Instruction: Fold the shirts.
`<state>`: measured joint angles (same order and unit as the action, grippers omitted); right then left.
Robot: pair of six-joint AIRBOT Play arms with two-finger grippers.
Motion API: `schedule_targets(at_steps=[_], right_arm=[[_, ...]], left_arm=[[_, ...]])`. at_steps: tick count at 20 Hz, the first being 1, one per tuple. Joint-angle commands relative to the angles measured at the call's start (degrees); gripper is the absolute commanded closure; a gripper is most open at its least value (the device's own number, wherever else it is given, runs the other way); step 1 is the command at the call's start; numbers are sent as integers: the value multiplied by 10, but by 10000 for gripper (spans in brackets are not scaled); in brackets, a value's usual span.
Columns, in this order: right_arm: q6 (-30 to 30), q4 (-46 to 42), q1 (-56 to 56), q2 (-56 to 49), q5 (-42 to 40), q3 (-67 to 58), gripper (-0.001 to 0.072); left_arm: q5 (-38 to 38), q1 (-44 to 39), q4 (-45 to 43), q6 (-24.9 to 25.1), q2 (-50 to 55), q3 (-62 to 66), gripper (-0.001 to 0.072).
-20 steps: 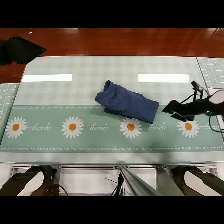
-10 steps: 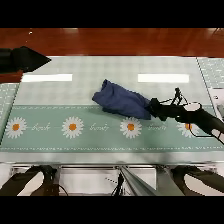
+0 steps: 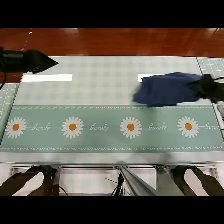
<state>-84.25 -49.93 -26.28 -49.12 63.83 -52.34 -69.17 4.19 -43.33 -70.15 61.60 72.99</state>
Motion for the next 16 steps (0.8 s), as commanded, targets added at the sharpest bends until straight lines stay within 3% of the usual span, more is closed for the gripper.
schedule_targets(at_steps=[1, 4, 8, 12, 16], right_arm=[[-50, -150, -154, 60, 192, -84, 686], [-52, -274, -259, 77, 296, -114, 686], [-61, -454, -352, 83, 427, -114, 686], [-92, -597, -395, 123, 417, -114, 686], [-97, -598, -421, 129, 425, -113, 670]], left_arm=[[12, -27, 4, 46, 35, 0, 687], [12, -50, 4, 86, 57, 0, 687], [12, -64, 4, 95, 76, 0, 687], [12, -67, 4, 97, 77, 0, 687], [12, -67, 4, 97, 78, 0, 686]])
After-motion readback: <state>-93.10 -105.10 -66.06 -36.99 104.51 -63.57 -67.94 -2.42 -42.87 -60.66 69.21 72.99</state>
